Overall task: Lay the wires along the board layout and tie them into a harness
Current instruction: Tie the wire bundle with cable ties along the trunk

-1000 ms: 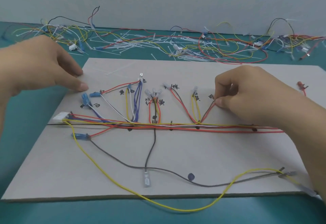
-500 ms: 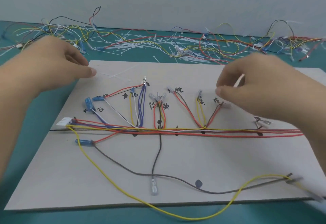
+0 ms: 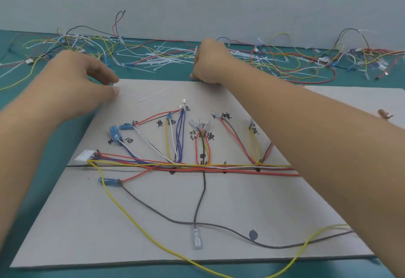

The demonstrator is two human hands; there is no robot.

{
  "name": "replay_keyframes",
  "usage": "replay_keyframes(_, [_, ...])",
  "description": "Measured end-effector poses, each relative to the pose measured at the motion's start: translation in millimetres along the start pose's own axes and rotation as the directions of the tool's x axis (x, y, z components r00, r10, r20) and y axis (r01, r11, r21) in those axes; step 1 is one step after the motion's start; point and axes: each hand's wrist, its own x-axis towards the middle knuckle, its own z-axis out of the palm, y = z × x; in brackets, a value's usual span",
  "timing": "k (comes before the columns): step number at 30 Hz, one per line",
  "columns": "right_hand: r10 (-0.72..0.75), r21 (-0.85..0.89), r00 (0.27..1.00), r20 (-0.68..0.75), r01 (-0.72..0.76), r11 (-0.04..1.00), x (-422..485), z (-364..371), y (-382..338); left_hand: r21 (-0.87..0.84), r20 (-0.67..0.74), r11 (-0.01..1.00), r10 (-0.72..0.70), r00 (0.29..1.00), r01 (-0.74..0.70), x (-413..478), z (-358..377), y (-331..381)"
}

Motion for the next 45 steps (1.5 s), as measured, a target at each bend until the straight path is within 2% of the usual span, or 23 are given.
replay_keyframes(3, [-0.001, 0.001, 1.0, -0.016, 0.002, 1.0, 12, 4, 1, 0.023, 0.072, 1.0, 0.003, 0.997, -0.005, 0, 1, 1])
replay_keyframes(9, [-0.034, -0.007, 0.999, -0.003, 0.034, 0.999, 14, 10, -5, 0.007, 0.116, 0.999, 0.047, 0.992, -0.048, -3, 11, 10])
replay_keyframes(14, [-0.029, 0.025, 0.978, -0.206, 0.035, 0.999, -4, 2, 6, -0.019, 0.138, 0.995, 0.098, 0.986, -0.096, -5, 17, 20])
replay_keyframes(15, [0.012, 0.087, 0.969, -0.248, 0.01, 0.996, -7, -3, 10, -0.03, 0.138, 0.994, 0.111, 0.984, -0.108, -5, 19, 23])
replay_keyframes(17, [0.179, 0.32, 0.923, -0.34, -0.065, 0.945, -5, -21, 15, -0.049, 0.134, 0.99, 0.139, 0.981, -0.133, -8, 21, 27])
replay_keyframes(18, [0.282, 0.484, 0.894, -0.348, -0.086, 0.871, -3, -35, 15, -0.05, 0.132, 0.988, 0.151, 0.98, -0.145, -9, 21, 28])
replay_keyframes(19, [0.354, 0.644, 0.89, -0.287, -0.094, 0.759, -5, -51, 15, -0.048, 0.133, 0.987, 0.162, 0.978, -0.157, -10, 21, 28])
replay_keyframes(20, [0.364, 0.767, 0.91, -0.2, -0.086, 0.636, -11, -64, 17, -0.046, 0.139, 0.985, 0.174, 0.975, -0.169, -10, 21, 30])
replay_keyframes(21, [0.307, 0.833, 0.941, -0.14, -0.056, 0.551, -21, -74, 21, -0.045, 0.144, 0.983, 0.181, 0.973, -0.176, -9, 21, 31])
replay_keyframes(23, [0.236, 0.868, 0.966, -0.104, -0.028, 0.495, -48, -79, 20, -0.031, 0.142, 0.985, 0.173, 0.975, -0.171, -8, 21, 32])
replay_keyframes(25, [0.254, 0.893, 0.966, -0.043, -0.078, 0.444, -75, -73, 16, 0.01, 0.145, 0.984, 0.172, 0.974, -0.176, -7, 23, 33])
replay_keyframes(27, [0.194, 0.918, 0.978, 0.077, -0.145, 0.37, -99, -64, 17, 0.041, 0.146, 0.984, 0.166, 0.975, -0.174, -6, 25, 36])
replay_keyframes(31, [0.052, 0.909, 0.982, 0.184, -0.19, 0.372, -148, -62, 21, 0.065, 0.142, 0.984, 0.153, 0.978, -0.164, -9, 26, 38])
replay_keyframes(36, [-0.047, 0.934, 0.986, 0.163, -0.139, 0.33, -188, -74, 13, -0.048, 0.108, 0.965, 0.262, 0.959, -0.258, -22, 18, 51])
replay_keyframes(40, [-0.121, 0.972, 0.99, 0.068, -0.038, 0.232, -202, -79, -6, -0.353, 0.199, 0.901, 0.334, 0.921, -0.251, -33, 15, 66])
replay_keyframes(43, [-0.096, 0.955, 0.994, -0.048, 0.074, 0.286, -202, -65, -22, -0.434, 0.263, 0.867, 0.381, 0.887, -0.244, -40, 13, 71])
replay_keyframes(45, [-0.045, 0.938, 0.997, -0.064, 0.075, 0.34, -199, -51, -27, -0.479, 0.292, 0.845, 0.409, 0.864, -0.238, -42, 11, 72])
